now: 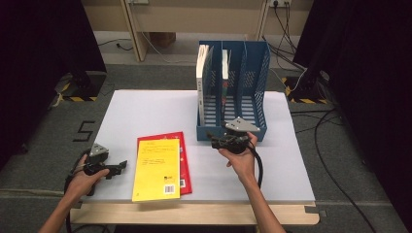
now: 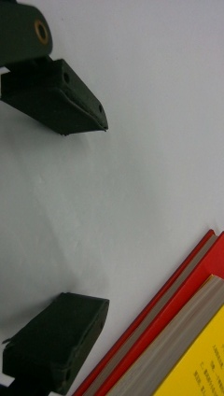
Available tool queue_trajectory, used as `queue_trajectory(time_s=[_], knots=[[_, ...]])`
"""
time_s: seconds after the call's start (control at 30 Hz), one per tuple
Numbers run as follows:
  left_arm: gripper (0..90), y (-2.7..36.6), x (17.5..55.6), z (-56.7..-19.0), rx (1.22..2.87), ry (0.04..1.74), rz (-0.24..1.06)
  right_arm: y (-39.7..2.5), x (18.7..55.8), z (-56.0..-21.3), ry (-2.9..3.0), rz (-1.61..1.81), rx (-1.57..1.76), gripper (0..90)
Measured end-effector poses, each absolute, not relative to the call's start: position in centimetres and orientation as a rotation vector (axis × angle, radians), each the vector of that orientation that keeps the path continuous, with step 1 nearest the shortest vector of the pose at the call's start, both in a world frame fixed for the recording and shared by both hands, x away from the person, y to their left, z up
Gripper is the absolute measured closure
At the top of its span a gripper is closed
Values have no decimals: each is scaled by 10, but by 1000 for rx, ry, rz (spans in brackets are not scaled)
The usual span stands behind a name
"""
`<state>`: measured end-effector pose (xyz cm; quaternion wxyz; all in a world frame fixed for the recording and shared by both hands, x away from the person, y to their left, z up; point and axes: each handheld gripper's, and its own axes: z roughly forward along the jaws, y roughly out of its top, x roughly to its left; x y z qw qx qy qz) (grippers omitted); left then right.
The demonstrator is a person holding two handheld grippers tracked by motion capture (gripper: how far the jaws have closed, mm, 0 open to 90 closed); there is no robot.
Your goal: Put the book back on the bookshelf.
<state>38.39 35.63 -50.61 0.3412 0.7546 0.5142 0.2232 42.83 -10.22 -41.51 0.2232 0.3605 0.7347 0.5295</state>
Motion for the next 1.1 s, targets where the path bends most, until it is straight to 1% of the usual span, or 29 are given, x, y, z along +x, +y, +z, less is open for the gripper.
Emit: queue_trajectory(time_s=[0.4, 0.73, 1.1], knots=[[119, 356, 384, -506, 1966, 1335, 587, -102, 417, -428, 2068, 1454, 1009, 315], [147, 355, 382, -505, 1971, 1326, 588, -97, 405, -442, 2126, 1441, 1013, 313], [147, 351, 378, -503, 1985, 1292, 584, -91, 398, -453, 2170, 1429, 1024, 297]])
